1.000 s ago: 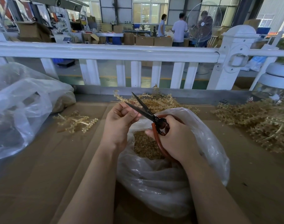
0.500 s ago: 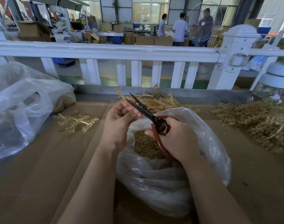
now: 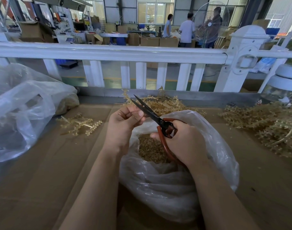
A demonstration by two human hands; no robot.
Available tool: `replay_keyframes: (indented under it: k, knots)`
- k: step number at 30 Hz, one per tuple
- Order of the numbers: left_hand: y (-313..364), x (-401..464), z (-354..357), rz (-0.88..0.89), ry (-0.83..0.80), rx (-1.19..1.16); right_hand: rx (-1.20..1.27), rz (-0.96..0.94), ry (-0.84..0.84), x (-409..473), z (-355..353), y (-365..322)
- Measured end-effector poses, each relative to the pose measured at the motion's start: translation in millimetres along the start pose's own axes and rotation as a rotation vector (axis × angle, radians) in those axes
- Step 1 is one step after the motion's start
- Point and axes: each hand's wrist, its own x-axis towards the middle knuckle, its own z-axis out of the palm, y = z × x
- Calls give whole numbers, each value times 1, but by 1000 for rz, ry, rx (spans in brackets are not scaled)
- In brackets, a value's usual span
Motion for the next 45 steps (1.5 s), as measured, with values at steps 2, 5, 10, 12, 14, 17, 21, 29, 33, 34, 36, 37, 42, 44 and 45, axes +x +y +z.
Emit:
replay_keyframes:
  k: [2,5,10,12,14,17,21,29,33,34,36,37,42,44,45]
  knots:
    - [0,0,0,7,-3,45,-42,-10,10,0,0,-1]
    - [1,-2,0,9,-18,76,-52,-15,21,0,0,0]
    - [2,-3,1,5,-33,95,-41,2,8,0,0,1]
    - [2,-2,1,0,-31,95,-46,-5,11,0,0,1]
    - [2,-2,1,-3,-32,94,-54,-3,9,0,0,2]
    - [1,-2,1,-5,-30,87,-75,-1,5,1,0,1]
    - [0,-2,1,-9,-21,85,-98,-22,23,1,0,2]
    - [1,-2,2,-57,-22,36,-35,-22,12,0,0,3]
    - [-1,-3,4,-132,-23,107,190,110,-5,3,4,3]
    - [-2,-3,5,-154,-26,134,268,147,-7,4,5,3]
    - [-3,-3,7,-198,-64,168,392,206,-19,7,6,4]
    - [-3,-4,9,-212,-91,157,440,231,-30,7,6,3]
    - [-5,-7,18,-189,-108,52,618,291,-43,9,10,2]
    - [-4,-8,19,-190,-103,37,649,304,-53,10,10,1]
    - [-4,-8,19,-192,-101,29,660,305,-55,10,10,0]
